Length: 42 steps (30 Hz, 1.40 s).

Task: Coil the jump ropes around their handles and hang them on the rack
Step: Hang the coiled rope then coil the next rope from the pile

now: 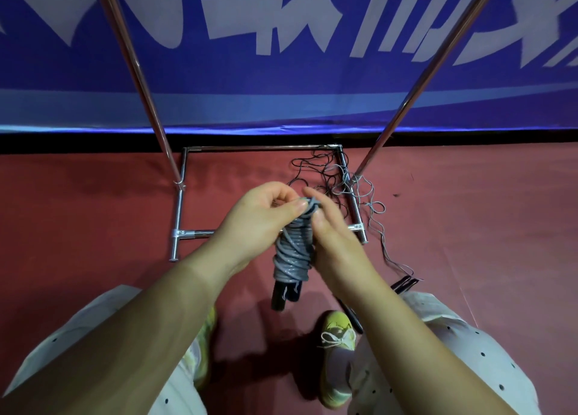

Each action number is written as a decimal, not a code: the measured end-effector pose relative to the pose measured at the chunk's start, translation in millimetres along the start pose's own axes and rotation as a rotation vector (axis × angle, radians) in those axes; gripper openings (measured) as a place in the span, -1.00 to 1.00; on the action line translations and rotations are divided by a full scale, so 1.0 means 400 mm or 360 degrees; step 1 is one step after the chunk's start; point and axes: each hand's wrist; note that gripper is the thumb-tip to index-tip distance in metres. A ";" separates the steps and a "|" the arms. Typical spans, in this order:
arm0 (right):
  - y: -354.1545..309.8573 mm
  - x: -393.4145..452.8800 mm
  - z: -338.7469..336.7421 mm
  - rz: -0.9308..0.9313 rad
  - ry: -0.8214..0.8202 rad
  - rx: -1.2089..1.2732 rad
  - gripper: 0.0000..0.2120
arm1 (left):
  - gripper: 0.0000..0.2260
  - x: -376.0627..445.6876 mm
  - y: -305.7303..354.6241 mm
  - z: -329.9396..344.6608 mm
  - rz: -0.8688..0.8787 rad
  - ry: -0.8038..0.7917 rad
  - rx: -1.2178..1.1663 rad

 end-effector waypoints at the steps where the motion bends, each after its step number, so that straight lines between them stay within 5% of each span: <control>1: 0.002 -0.002 0.005 0.0009 -0.0047 -0.0038 -0.53 | -0.83 0.001 0.005 0.002 0.0059 0.0009 0.0043; 5: -0.040 -0.006 -0.008 -0.0116 -0.0045 -0.0348 -0.70 | -0.79 0.002 0.039 -0.011 0.0223 0.0149 0.0398; 12: -0.134 -0.025 -0.084 -0.0119 -0.0140 -0.0776 -0.77 | -0.78 -0.007 0.124 0.012 0.0083 0.0104 0.0584; 20: -0.378 0.013 -0.102 -0.0183 -0.0022 0.0028 -0.63 | -0.90 -0.019 0.477 0.098 0.0491 -0.0189 0.1076; 24: -0.516 0.055 -0.098 -0.0305 0.0070 -0.0009 -0.74 | -0.90 -0.024 0.620 0.153 0.0619 -0.0199 0.0997; 31: -0.736 0.145 -0.095 -0.0560 0.0368 -0.0963 -0.68 | -0.92 -0.021 0.790 0.181 0.0936 0.0162 0.0847; 42: -0.990 0.339 -0.073 -0.0928 0.0596 -0.0690 -0.68 | -0.76 0.018 1.050 0.201 0.0934 0.0023 0.0455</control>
Point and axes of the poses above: each hand's wrist, its own x-axis towards the middle knuckle, its own z-axis out of the palm, y = z × x, and after that the axes turned 9 degrees about -z, right-handed
